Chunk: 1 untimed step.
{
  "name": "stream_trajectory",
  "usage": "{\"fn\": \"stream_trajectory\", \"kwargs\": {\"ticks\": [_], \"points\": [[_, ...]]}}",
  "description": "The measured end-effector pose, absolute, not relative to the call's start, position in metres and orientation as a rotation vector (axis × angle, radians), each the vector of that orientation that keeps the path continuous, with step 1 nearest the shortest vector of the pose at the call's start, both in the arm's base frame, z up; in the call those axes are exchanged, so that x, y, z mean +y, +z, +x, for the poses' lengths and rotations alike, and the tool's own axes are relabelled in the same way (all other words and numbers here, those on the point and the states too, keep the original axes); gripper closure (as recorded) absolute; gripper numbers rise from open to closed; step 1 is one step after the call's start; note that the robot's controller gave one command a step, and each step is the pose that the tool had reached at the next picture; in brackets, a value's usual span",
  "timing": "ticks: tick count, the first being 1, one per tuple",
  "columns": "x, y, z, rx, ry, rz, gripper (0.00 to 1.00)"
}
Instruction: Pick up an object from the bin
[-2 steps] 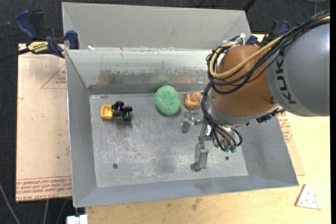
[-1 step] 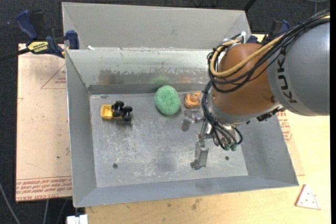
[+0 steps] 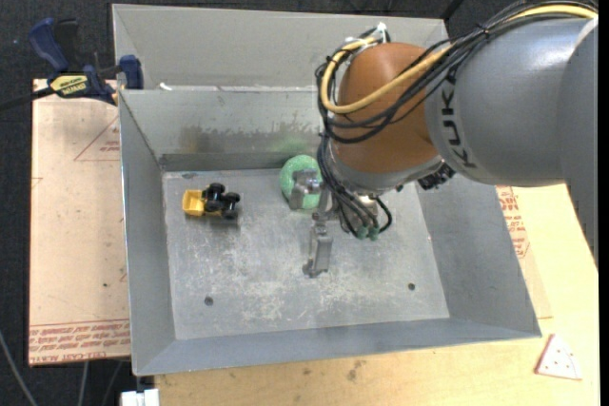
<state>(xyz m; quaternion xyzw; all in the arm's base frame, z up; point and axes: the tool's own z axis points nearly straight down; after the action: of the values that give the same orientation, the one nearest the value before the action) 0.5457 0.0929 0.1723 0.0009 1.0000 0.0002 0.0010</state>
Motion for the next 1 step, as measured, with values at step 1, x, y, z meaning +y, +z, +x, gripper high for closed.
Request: {"fn": "stream_trajectory", "kwargs": {"ticks": [1], "points": [[0.0981,0.1270,0.5624,3.134,0.013,-0.004,0.00]]}}
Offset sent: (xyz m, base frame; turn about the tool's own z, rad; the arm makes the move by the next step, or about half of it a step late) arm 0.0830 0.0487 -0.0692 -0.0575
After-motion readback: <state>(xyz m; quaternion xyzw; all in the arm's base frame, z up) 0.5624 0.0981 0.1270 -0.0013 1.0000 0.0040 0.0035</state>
